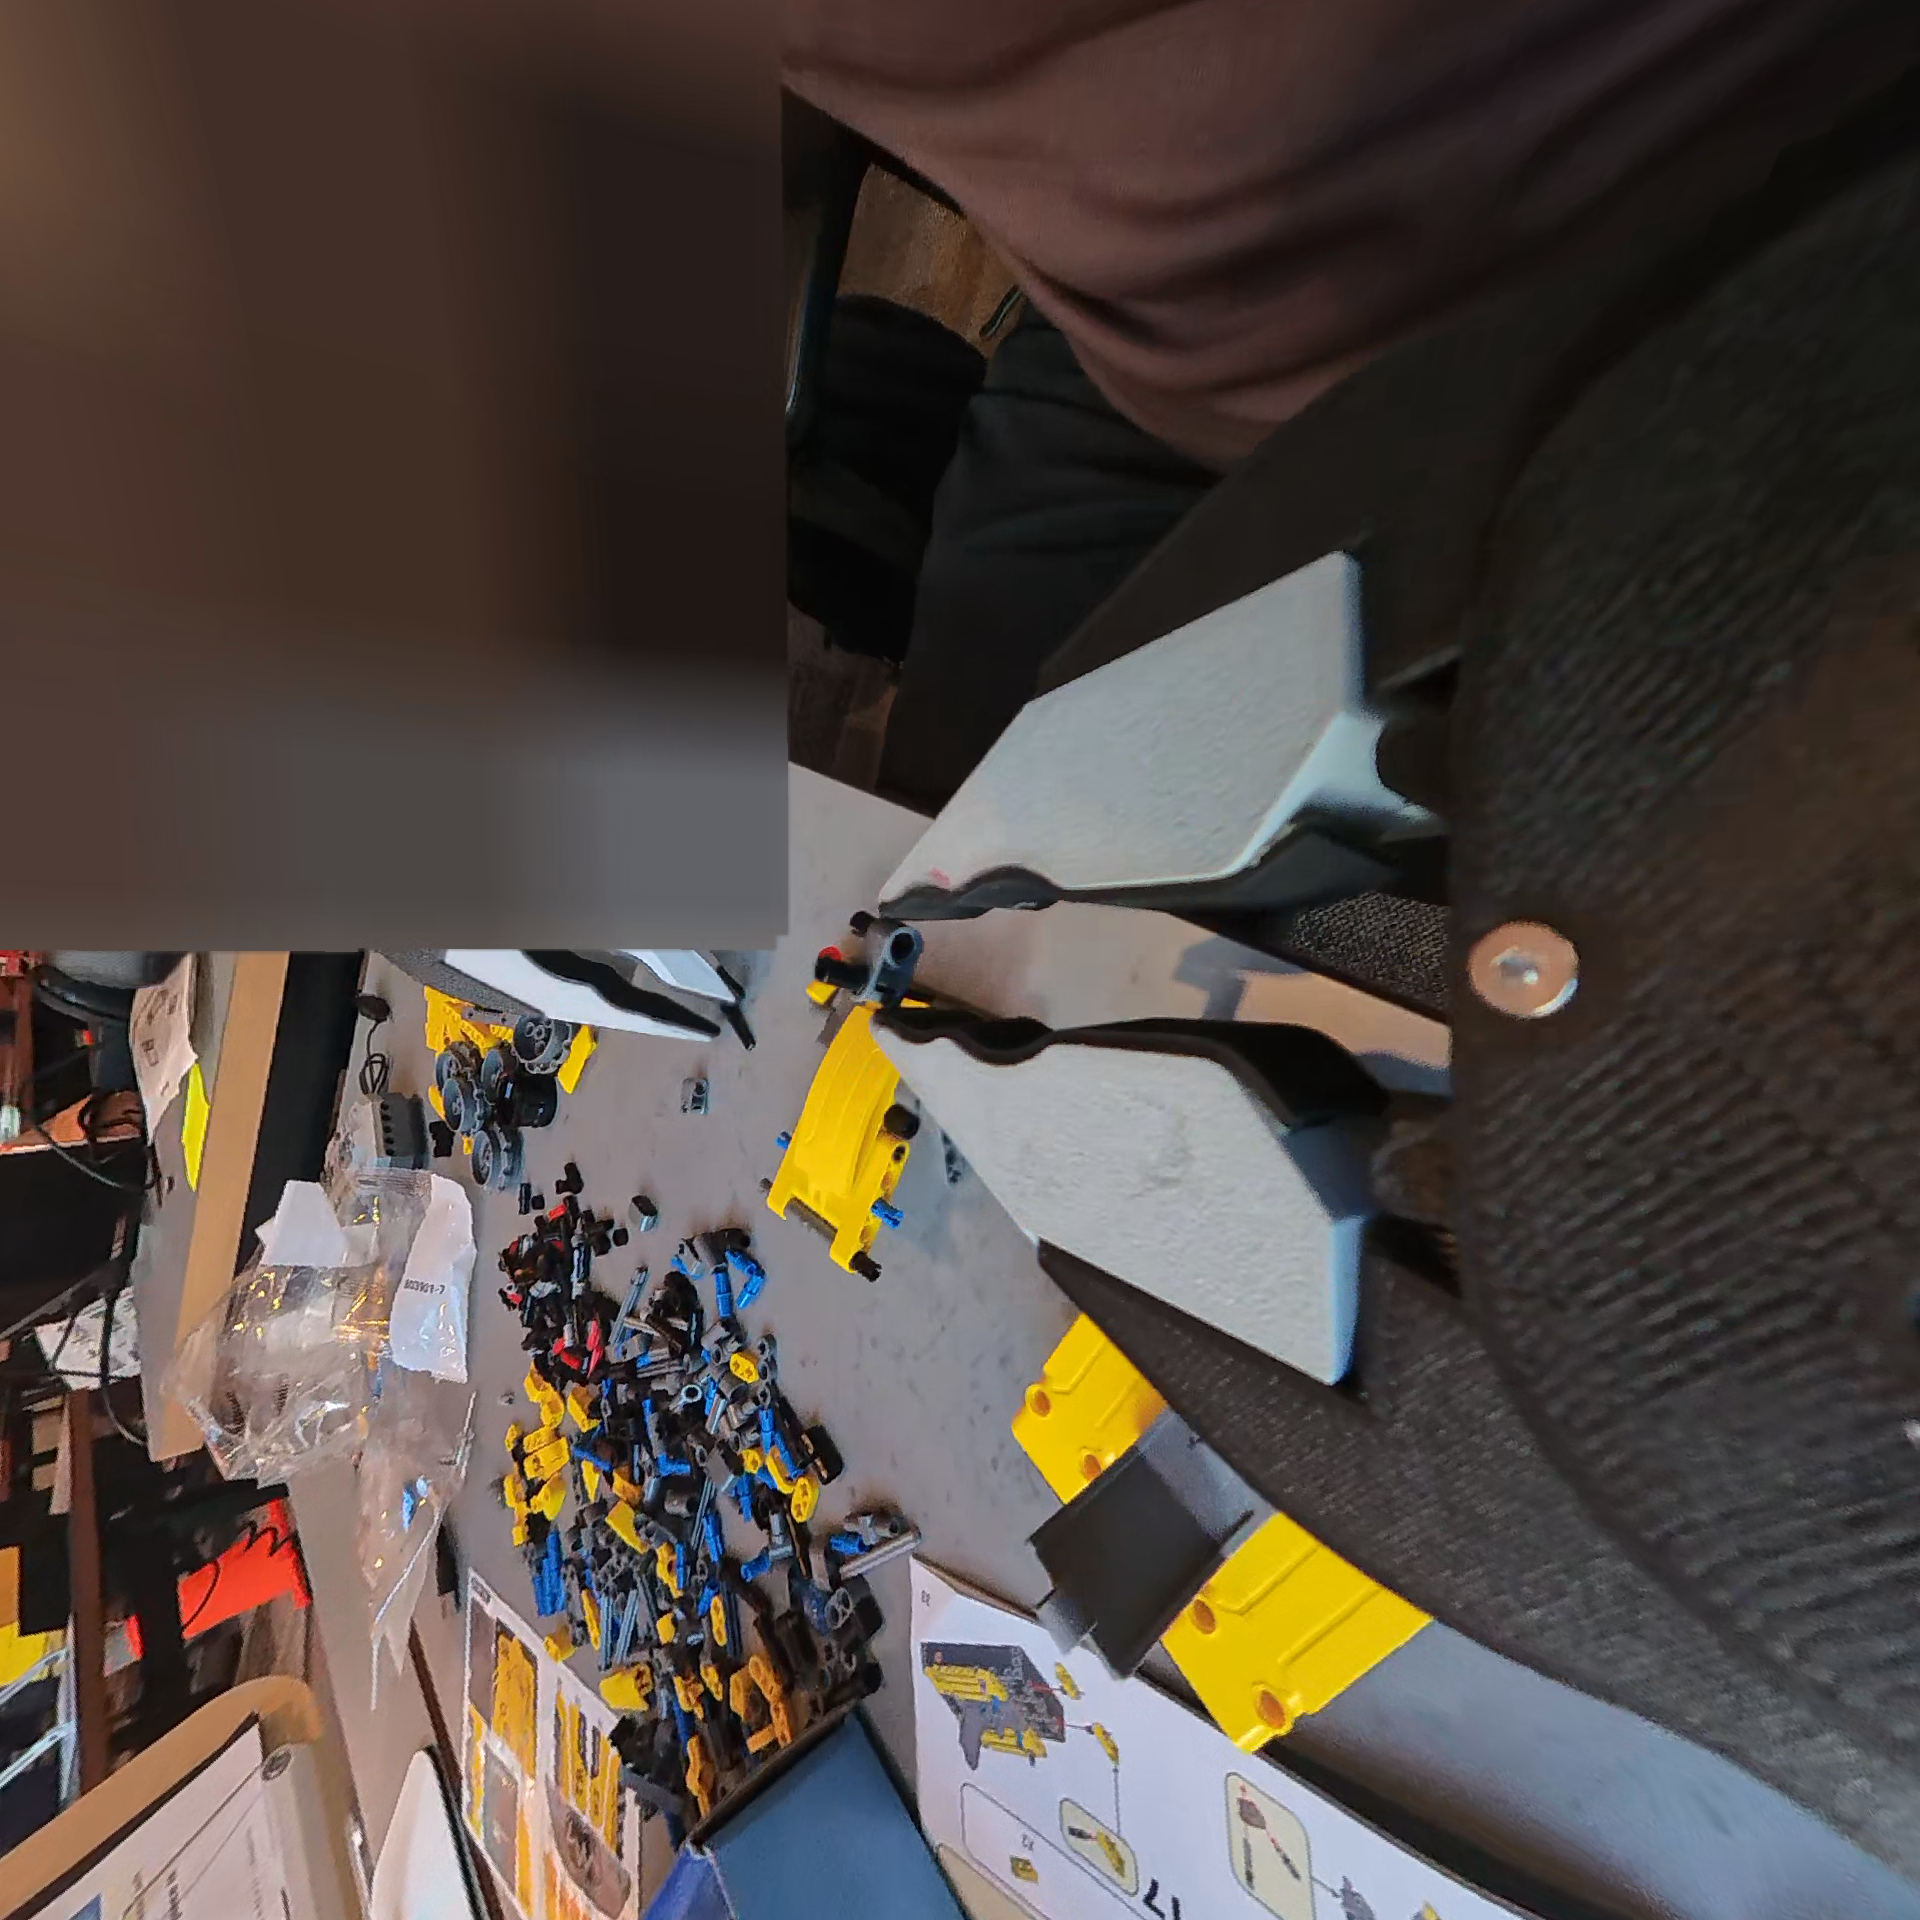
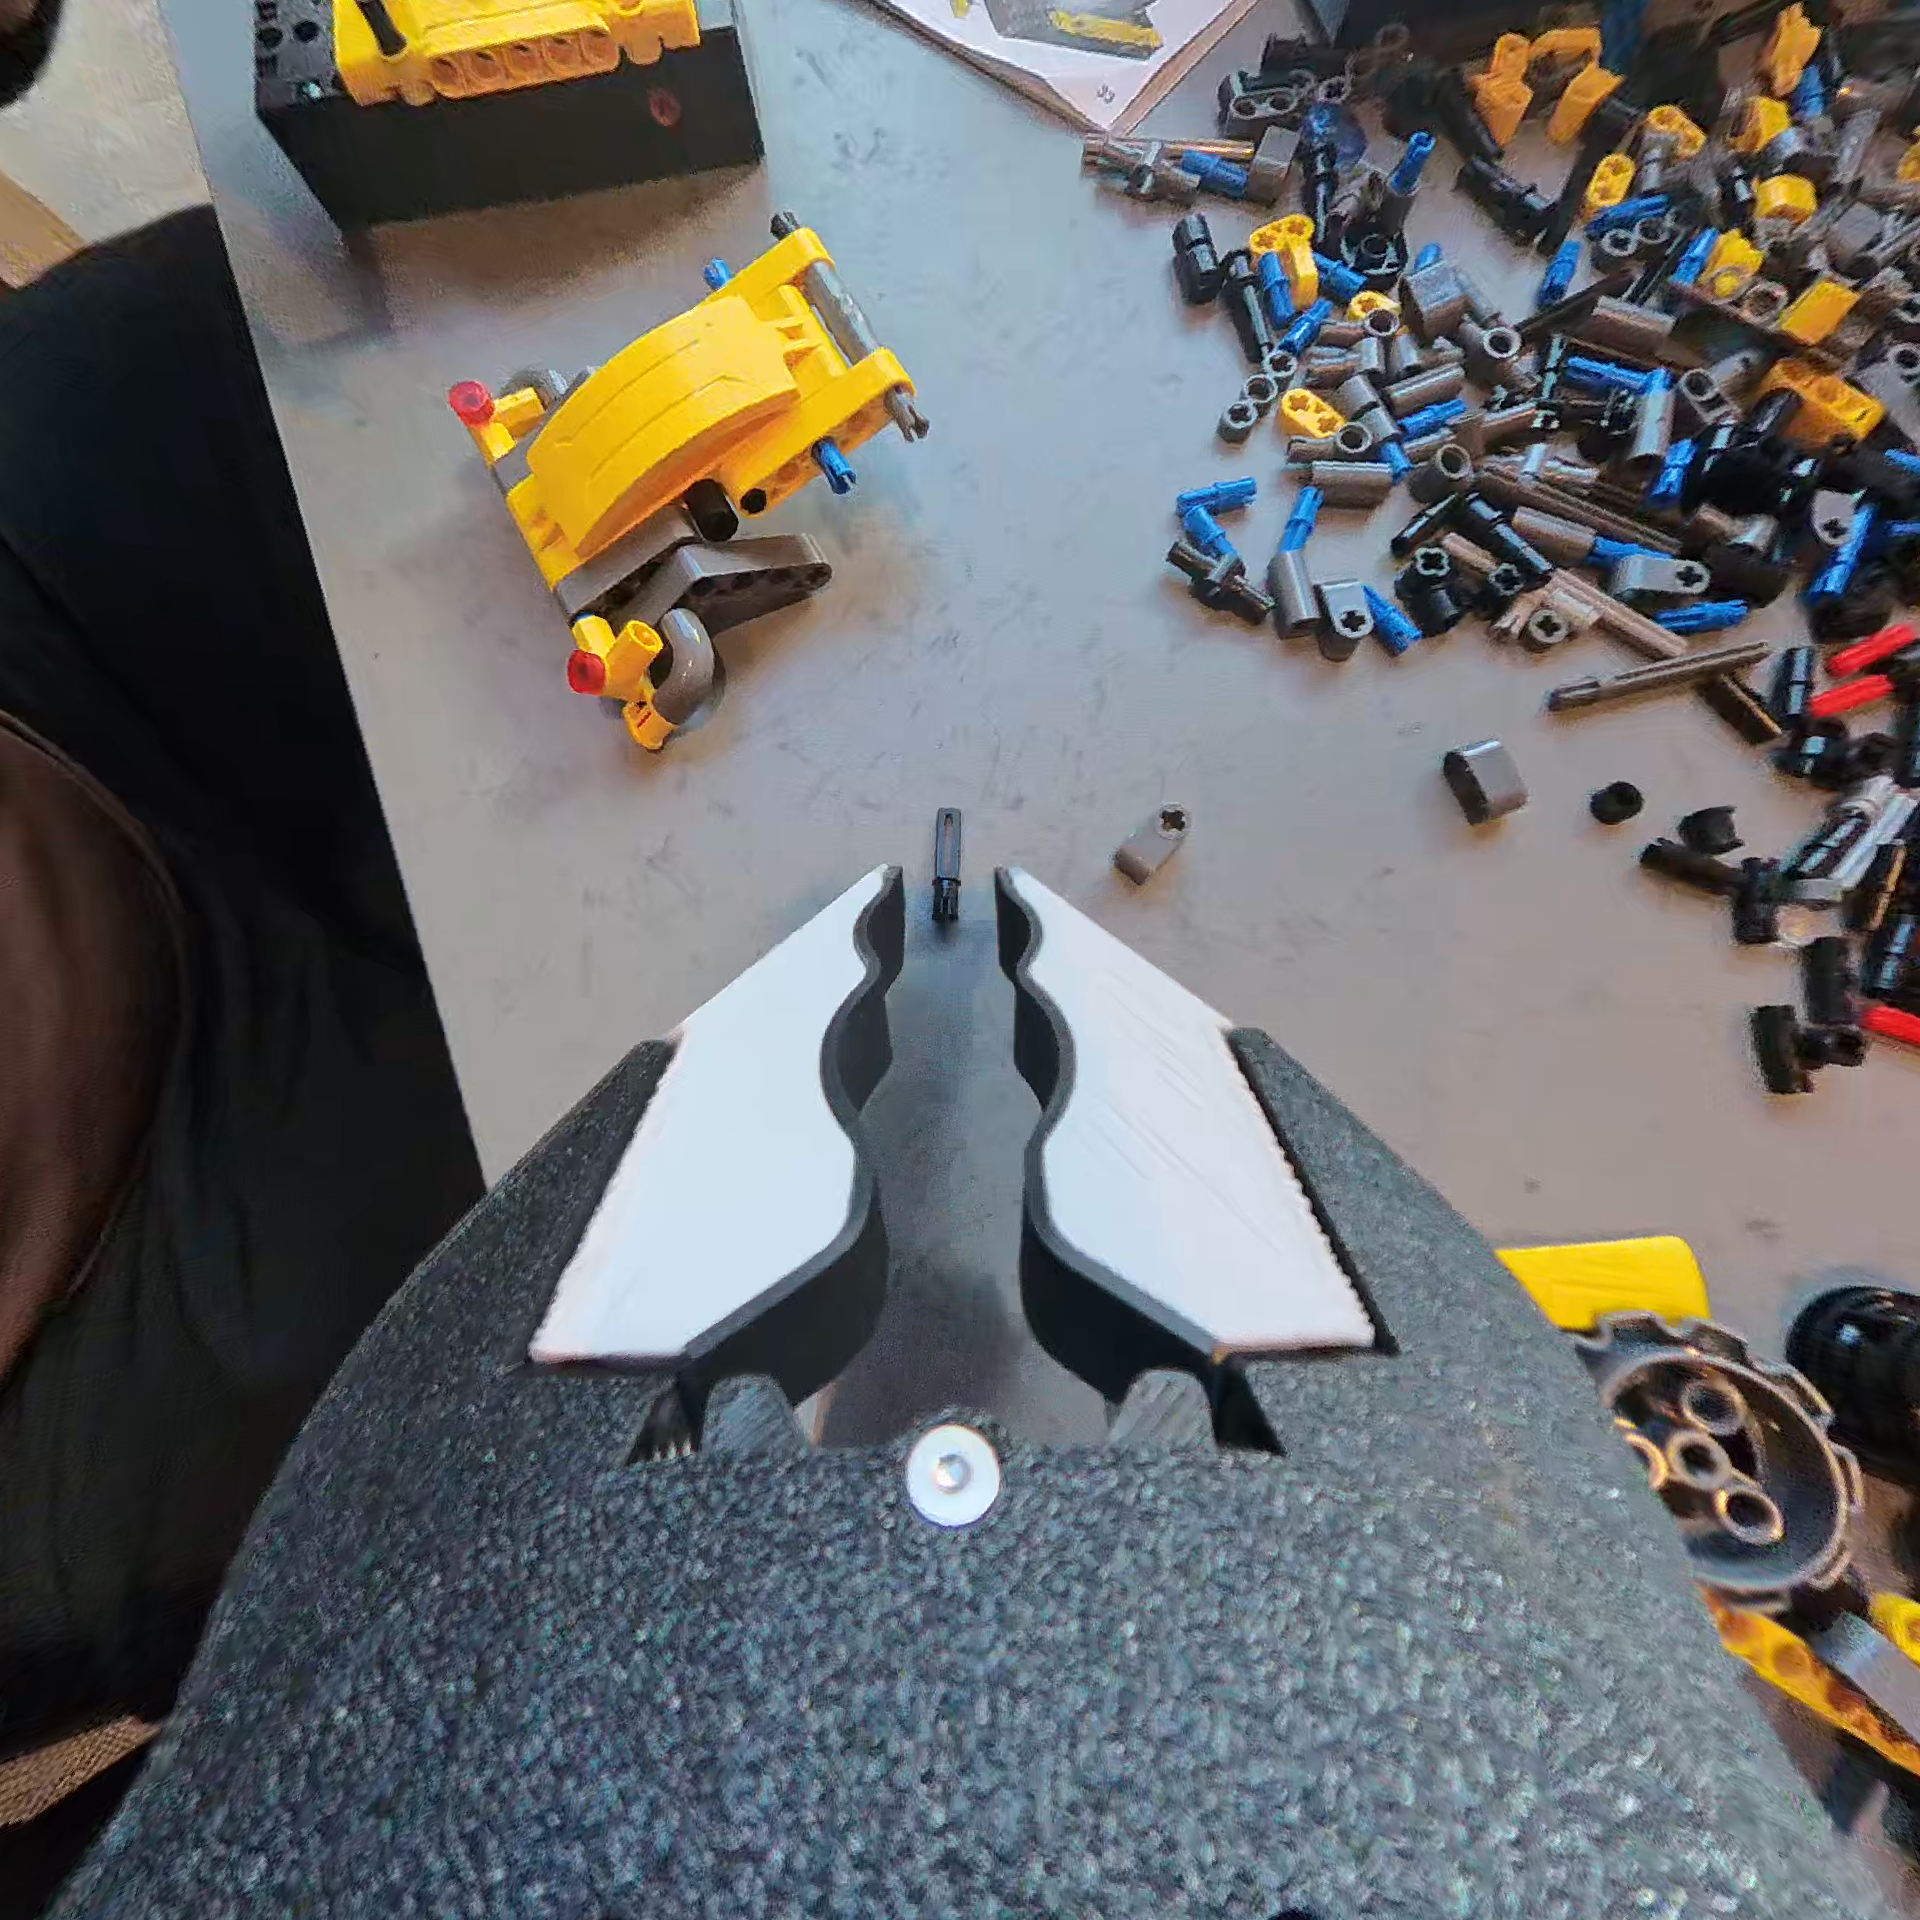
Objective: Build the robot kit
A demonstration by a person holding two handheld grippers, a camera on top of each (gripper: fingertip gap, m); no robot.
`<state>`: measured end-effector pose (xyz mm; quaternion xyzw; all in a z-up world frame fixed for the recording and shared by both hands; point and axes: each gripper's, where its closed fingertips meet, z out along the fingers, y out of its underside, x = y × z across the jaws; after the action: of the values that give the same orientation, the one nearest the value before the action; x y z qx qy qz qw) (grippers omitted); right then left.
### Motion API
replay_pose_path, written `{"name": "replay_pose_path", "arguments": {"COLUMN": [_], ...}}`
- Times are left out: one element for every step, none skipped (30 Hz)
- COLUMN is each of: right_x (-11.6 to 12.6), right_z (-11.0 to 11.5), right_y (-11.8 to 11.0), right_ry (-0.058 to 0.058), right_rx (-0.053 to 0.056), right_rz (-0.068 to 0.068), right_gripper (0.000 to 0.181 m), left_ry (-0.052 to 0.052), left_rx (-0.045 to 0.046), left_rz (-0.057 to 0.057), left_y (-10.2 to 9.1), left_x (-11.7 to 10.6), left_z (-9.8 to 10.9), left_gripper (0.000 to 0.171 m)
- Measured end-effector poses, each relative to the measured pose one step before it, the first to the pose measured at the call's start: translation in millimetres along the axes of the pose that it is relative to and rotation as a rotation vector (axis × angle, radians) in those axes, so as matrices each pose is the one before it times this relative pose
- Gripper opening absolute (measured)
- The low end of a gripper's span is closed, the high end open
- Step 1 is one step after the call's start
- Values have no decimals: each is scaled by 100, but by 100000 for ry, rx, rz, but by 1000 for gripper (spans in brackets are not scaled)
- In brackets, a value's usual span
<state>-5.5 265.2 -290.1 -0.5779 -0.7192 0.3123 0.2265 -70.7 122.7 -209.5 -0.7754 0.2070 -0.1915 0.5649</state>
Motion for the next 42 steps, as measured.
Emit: {"name": "replay_pose_path", "arguments": {"right_x": [-47,-1,156,179,236,254,252,237,221,271,240,121,98,123,158,170,159,136,84,114,139,126,117,106,78,87,85,79,69,46,74,183,229,179,144,91,-13,-88,-131,-153,-143,-86], "right_z": [213,110,36,-12,-11,-26,-36,-51,-54,-40,-47,-42,-28,-44,-68,-107,-115,-55,81,214,278,280,232,155,87,47,-8,-57,-85,-115,-145,-188,-194,-193,-155,-123,-53,-32,-23,-63,-102,-127], "right_y": [69,-59,-40,-25,9,34,40,55,17,11,19,25,17,7,19,-34,-194,-307,-289,-170,-9,57,-3,-75,-67,24,88,104,104,136,173,212,223,224,182,121,32,-51,-103,-148,-170,-209], "right_ry": [73,158,649,571,680,919,1093,1208,1376,1903,1902,1335,1457,1793,1802,1665,1003,-3,-885,-974,-614,-219,268,310,-125,-317,-252,-122,-52,-194,62,722,913,385,50,-134,-464,-509,-234,-15,233,498], "right_rx": [-96,321,-163,-109,-200,-344,-470,-477,-301,-216,-235,-232,6,110,128,503,1312,1615,1198,273,-681,-1062,-560,70,13,-421,-584,-374,-171,-194,-316,-429,-424,-325,-199,-52,54,-42,-231,-206,-265,-375], "right_rz": [-1190,-863,-70,140,97,142,97,-102,-125,85,351,194,-146,-144,63,212,768,1715,2164,1812,723,-575,-1360,-1327,-800,-344,-269,-324,-115,13,-70,-220,-83,292,619,667,480,189,-386,-1145,-1439,-1146], "right_gripper": [6,1,1,1,1,2,1,2,2,3,8,9,10,12,14,14,18,22,29,35,39,39,37,34,28,21,13,7,6,6,6,6,6,6,5,6,6,10,14,16,18,21], "left_ry": [-264,-337,-231,-2,-15,-114,-113,-67,147,37,27,46,-23,-71,17,-72,-291,-144,172,207,83,-9,-4,-8,75,-81,-202,-176,-52,59,18,-137,-137,-219,-325,-165,-146,-314,-123,-6,-94,-85], "left_rx": [-352,-413,-98,85,137,160,-13,-31,-14,16,92,23,18,118,129,168,428,512,314,151,8,-81,40,149,104,-36,-62,87,241,180,76,167,83,4,153,285,214,85,-7,63,214,131], "left_rz": [-728,-979,-1075,-1202,-1060,-539,-126,110,261,368,405,324,216,29,-254,-465,-497,-551,-628,-485,-219,-2,67,-58,-108,-53,8,-179,-358,-404,-312,-54,68,60,128,184,64,-69,-182,-203,-44,175], "left_y": [185,209,169,129,87,56,41,16,-23,-38,-54,-41,3,13,41,51,38,34,64,85,104,96,57,30,25,52,48,15,-5,-4,10,2,16,12,-3,-25,-21,11,25,1,-37,-30], "left_x": [44,-9,-23,-11,-1,4,27,52,106,93,78,83,48,32,13,16,-10,21,76,88,85,85,86,82,59,10,-44,-57,-53,-27,-22,-17,-12,-14,-32,-11,-27,-71,-53,-14,4,26], "left_z": [-121,-121,-119,-104,-85,-45,-14,21,18,23,7,-11,-29,-40,-48,-64,-86,-72,-57,-21,-10,-6,-27,-57,-76,-85,-111,-111,-115,-93,-53,-42,-13,5,-6,-21,-20,-17,3,-8,-28,-38], "left_gripper": [14,14,14,14,14,14,14,14,14,14,14,14,14,14,14,14,14,14,14,14,14,14,14,14,14,14,14,14,14,14,14,14,14,14,14,14,14,14,14,14,14,14]}}
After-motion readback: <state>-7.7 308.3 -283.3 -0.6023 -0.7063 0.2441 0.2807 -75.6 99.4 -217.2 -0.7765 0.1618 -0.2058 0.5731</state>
